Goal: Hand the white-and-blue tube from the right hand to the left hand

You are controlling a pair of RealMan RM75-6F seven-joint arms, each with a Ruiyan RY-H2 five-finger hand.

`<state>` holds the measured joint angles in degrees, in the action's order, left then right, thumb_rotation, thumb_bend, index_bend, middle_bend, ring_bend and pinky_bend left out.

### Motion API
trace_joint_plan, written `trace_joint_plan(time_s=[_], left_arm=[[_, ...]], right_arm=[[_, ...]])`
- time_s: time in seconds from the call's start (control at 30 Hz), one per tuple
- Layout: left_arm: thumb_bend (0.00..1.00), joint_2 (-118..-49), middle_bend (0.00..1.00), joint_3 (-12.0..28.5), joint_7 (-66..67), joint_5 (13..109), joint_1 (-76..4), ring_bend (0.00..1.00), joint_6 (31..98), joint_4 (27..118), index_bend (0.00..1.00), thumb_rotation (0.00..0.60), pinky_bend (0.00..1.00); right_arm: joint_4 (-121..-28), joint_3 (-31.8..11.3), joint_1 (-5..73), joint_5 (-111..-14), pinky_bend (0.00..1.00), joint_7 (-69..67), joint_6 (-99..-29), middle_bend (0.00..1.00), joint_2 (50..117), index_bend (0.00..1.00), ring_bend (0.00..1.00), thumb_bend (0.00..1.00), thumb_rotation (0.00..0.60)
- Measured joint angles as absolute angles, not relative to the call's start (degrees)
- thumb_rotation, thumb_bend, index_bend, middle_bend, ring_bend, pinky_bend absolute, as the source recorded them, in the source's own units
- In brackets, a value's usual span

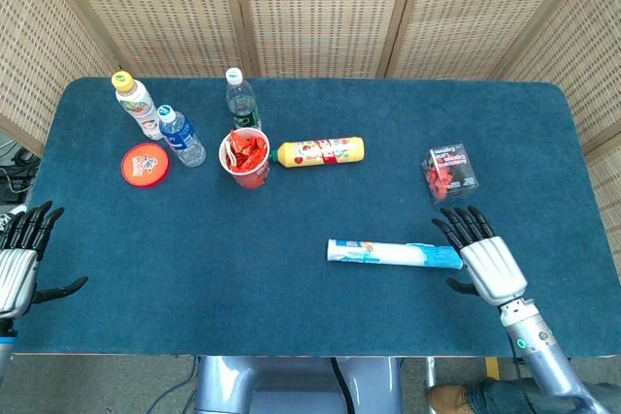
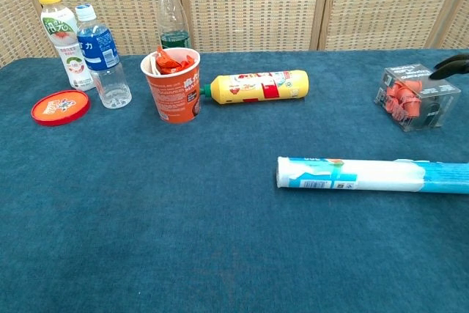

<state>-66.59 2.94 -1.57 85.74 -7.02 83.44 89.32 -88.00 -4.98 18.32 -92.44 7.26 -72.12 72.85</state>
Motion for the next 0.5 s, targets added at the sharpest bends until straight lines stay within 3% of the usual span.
trace_joint_plan(time_s=[0.27, 0.5], left_arm=[[0.0, -66.6, 0.0, 3.15, -1.82, 84.63, -7.54, 0.0, 82.08, 89.23, 0.0, 0.6, 0.0], [0.0, -66.35, 0.0, 3.24, -2.69, 84.18, -7.9, 0.0, 81.23, 88.98, 0.0, 0.6, 0.0]], right_arm=[[-90.31, -7.56, 22.69, -81.45, 0.22, 21.37, -63.83, 0.28, 78.62, 0.34, 0.24, 0.08, 0.6], [-88.13, -8.83, 25.5, -73.78, 0.22, 29.83, -60.78, 0.29, 85.01, 0.35, 0.25, 0.1, 0.6]])
